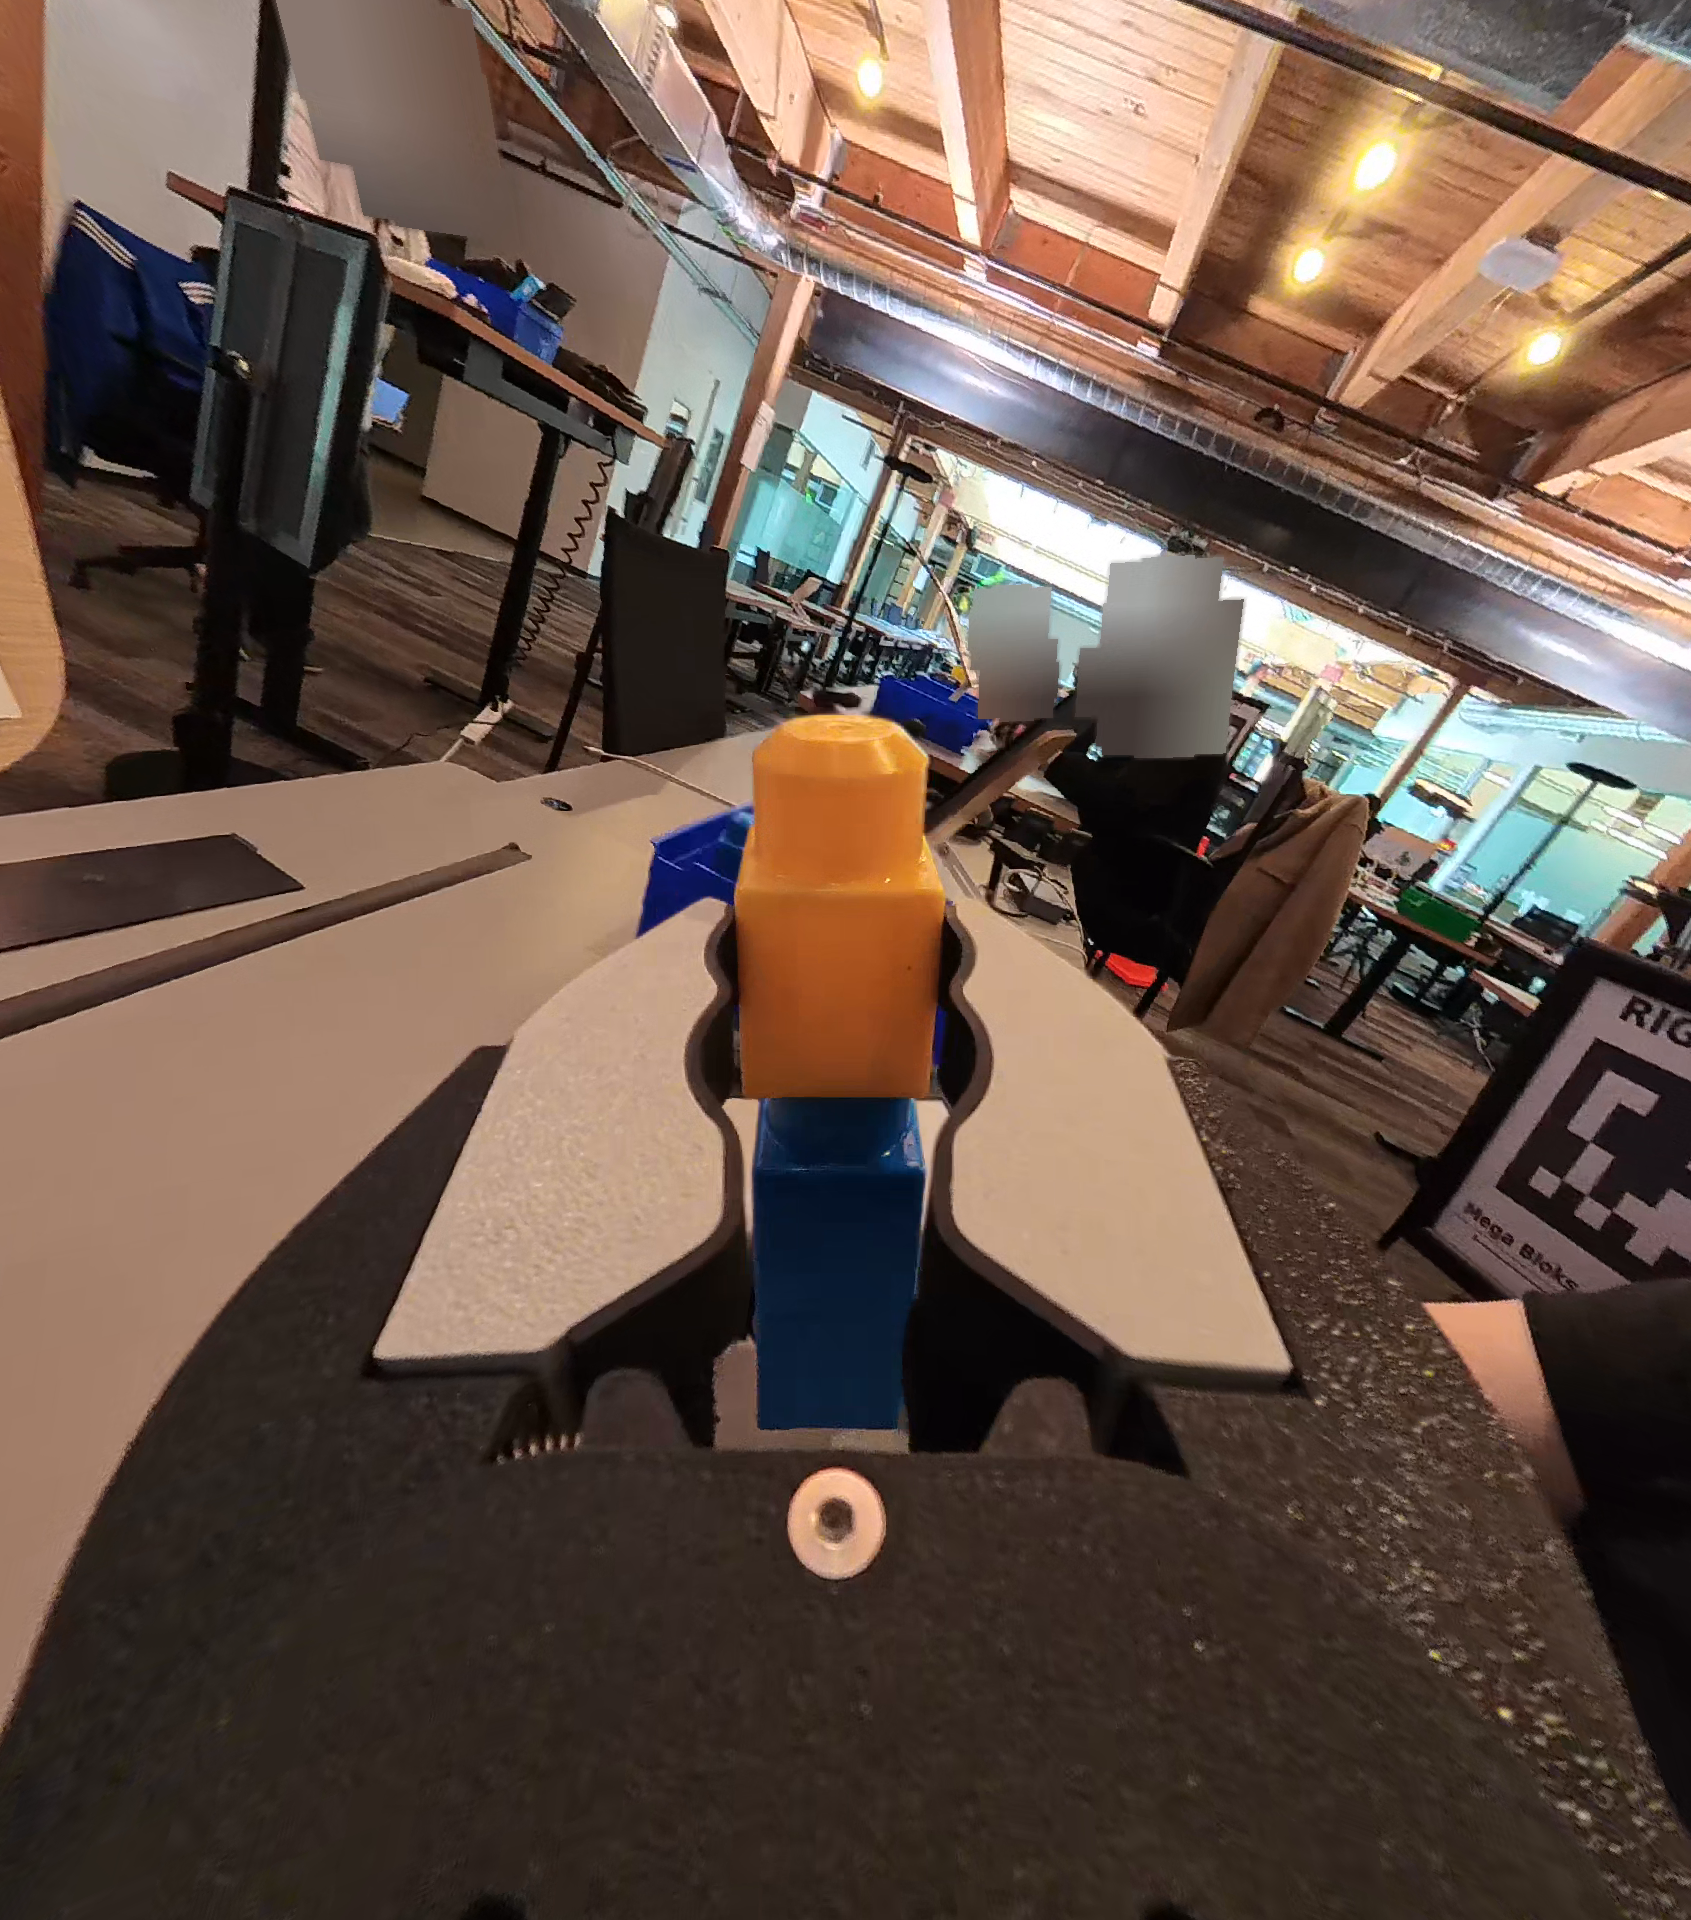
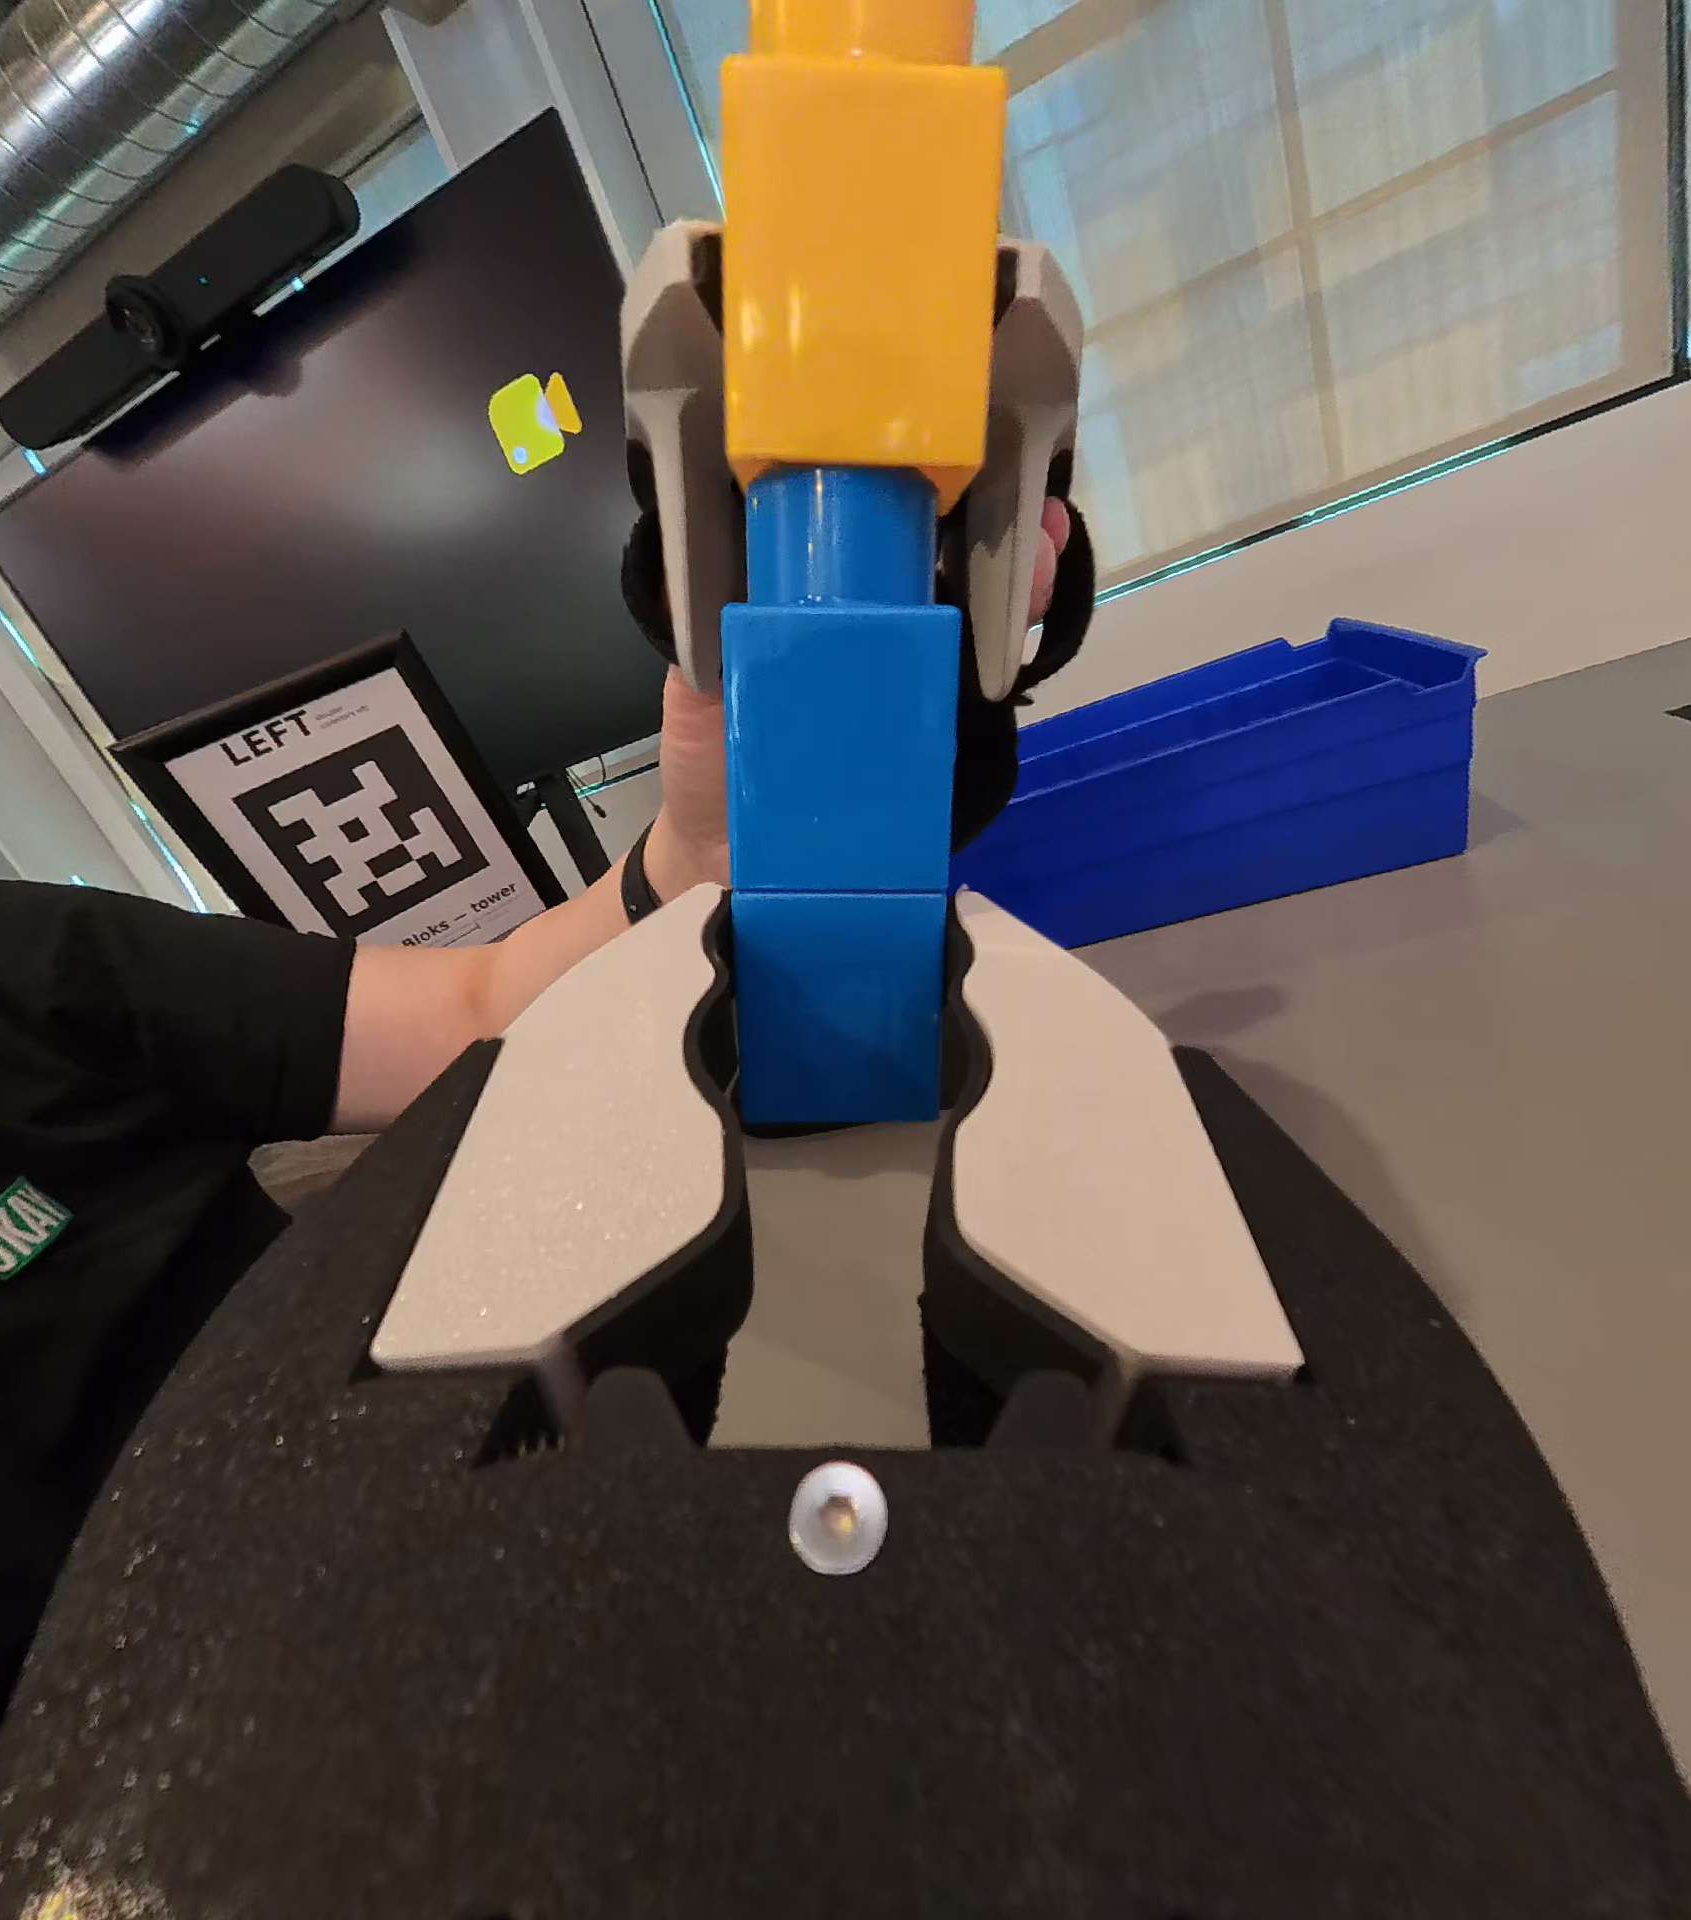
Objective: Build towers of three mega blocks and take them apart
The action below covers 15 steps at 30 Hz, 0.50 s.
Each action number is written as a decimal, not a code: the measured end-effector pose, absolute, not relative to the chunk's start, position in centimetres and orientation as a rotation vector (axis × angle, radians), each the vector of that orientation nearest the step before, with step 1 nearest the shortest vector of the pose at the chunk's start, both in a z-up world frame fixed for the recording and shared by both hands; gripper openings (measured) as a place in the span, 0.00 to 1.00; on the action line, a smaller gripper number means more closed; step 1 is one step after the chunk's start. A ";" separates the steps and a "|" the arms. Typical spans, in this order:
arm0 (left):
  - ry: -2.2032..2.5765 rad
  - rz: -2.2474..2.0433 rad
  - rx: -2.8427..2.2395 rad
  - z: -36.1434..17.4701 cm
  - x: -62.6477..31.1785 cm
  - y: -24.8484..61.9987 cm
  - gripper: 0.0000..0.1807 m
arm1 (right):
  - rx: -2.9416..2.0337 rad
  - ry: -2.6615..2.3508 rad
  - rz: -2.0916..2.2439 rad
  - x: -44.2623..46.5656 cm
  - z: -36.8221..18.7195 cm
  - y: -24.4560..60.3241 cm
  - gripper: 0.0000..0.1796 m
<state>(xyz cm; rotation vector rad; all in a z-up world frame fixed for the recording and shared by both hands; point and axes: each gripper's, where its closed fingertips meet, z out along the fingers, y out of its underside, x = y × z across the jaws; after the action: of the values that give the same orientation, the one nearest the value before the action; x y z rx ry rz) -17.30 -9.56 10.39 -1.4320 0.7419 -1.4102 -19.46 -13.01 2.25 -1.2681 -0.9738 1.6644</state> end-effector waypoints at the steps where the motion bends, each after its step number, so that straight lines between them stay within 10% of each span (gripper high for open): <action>1: 0.767 -1.415 -1.446 10.1 -17.0 -9.8 0.20 | -1.261 -0.980 1.671 -19.5 2.3 -13.2 0.20; 15: 0.853 -1.344 -1.565 8.6 -16.4 -10.0 0.20 | -1.304 -1.045 1.609 -20.0 1.2 -13.4 0.20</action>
<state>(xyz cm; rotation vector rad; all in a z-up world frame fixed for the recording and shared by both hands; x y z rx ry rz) -16.37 -10.04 8.58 -1.5647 0.8533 -1.3443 -20.03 -13.38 1.22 -1.3038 -1.0445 1.6088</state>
